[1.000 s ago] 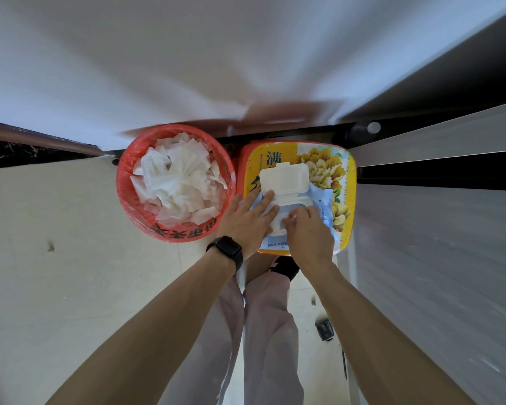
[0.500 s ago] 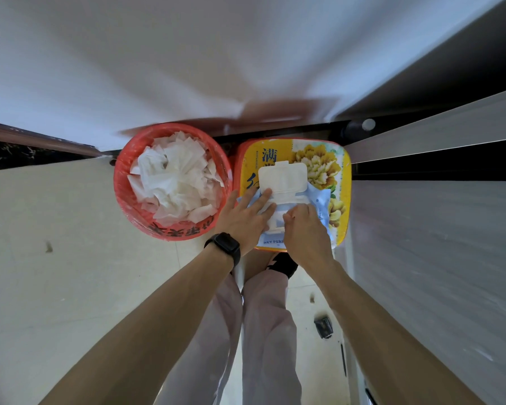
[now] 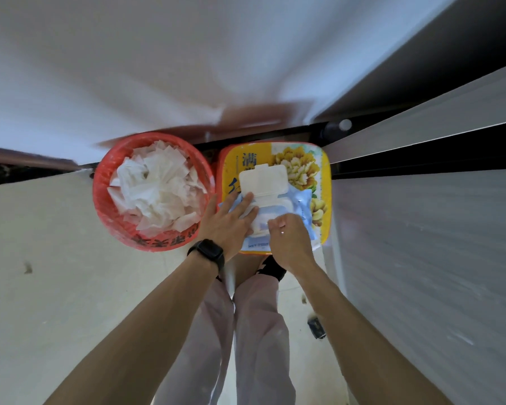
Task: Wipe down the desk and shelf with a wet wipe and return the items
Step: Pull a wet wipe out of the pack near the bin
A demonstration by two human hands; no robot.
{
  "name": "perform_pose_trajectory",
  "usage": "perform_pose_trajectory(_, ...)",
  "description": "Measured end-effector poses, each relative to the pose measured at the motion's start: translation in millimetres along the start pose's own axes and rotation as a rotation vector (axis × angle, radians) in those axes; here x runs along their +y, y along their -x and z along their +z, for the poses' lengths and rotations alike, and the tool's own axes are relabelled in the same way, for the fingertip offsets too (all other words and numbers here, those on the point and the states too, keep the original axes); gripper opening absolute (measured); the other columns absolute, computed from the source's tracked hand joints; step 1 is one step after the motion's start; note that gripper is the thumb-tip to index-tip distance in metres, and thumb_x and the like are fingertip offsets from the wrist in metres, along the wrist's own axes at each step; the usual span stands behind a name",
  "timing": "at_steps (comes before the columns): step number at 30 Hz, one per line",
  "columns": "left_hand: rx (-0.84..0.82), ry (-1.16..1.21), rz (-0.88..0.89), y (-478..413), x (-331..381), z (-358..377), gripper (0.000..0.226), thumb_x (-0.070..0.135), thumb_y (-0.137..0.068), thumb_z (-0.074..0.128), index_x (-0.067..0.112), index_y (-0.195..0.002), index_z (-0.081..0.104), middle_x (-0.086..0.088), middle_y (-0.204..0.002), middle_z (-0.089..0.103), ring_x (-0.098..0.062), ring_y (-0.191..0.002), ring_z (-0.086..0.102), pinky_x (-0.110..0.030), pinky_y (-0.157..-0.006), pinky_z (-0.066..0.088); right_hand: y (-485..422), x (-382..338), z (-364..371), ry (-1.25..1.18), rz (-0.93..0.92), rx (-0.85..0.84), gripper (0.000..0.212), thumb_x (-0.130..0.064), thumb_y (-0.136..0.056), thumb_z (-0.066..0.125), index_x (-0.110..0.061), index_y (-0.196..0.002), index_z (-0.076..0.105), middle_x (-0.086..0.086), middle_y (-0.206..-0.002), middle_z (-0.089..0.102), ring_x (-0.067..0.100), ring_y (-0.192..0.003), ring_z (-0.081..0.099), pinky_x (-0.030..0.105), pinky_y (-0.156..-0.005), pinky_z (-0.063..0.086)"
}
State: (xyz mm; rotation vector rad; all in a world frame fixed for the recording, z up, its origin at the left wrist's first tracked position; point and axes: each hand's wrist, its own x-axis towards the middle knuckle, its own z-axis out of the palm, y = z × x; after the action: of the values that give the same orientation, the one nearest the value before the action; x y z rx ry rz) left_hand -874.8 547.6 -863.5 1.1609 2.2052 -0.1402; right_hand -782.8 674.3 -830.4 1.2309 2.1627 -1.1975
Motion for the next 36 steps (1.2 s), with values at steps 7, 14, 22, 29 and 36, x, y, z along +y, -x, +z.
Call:
perform_pose_trajectory(7,-0.020,0.036,-0.021,2,2,-8,0.053,0.042,-0.102,0.039,0.033,-0.153,0.025,0.010,-0.165,0.007,-0.025,-0.151,0.005,-0.057,-0.119,0.007,68,-9,-55,-0.867,0.376,0.104,0.019,-0.020,-0.102,0.051,-0.003,-0.101,0.060,0.007,-0.108,0.067,0.009,-0.094,0.068,0.027,-0.091,0.055)
perform_pose_trajectory(14,-0.036,0.041,-0.033,4,7,-15,0.054,0.038,-0.100,0.043,0.032,-0.152,0.029,0.009,-0.164,0.009,-0.023,-0.151,0.009,-0.054,-0.118,0.006,126,-28,-102,-1.221,0.333,0.271,0.033,-0.007,-0.103,0.045,-0.012,-0.077,0.065,0.005,-0.083,0.069,0.019,-0.088,0.066,0.034,-0.083,0.056)
perform_pose_trajectory(22,0.288,0.222,-0.094,27,15,-33,0.042,0.044,-0.093,0.043,0.011,-0.108,0.064,-0.011,-0.112,0.064,-0.035,-0.108,0.057,-0.047,-0.088,0.046,137,-24,-140,-1.331,0.252,0.503,0.025,-0.003,-0.102,0.045,-0.008,-0.080,0.056,0.005,-0.083,0.066,0.018,-0.087,0.064,0.032,-0.080,0.055)
perform_pose_trajectory(29,0.050,-0.039,0.237,17,37,-9,0.065,0.048,-0.095,0.024,0.009,-0.140,0.051,-0.006,-0.148,0.049,-0.027,-0.135,0.046,-0.053,-0.106,0.039,137,-4,-130,-1.359,0.252,0.505,0.026,-0.002,-0.101,0.045,-0.009,-0.080,0.057,0.003,-0.080,0.066,0.016,-0.084,0.065,0.031,-0.078,0.055)
perform_pose_trajectory(36,-0.152,-0.134,0.179,-6,56,0,0.090,0.061,-0.091,0.040,0.017,-0.157,0.000,0.003,-0.165,-0.004,-0.025,-0.148,0.015,-0.046,-0.115,0.023,130,5,-114,-1.188,0.287,0.439,0.022,-0.007,-0.098,0.053,-0.014,-0.078,0.058,0.008,-0.077,0.055,0.023,-0.081,0.048,0.038,-0.076,0.041)
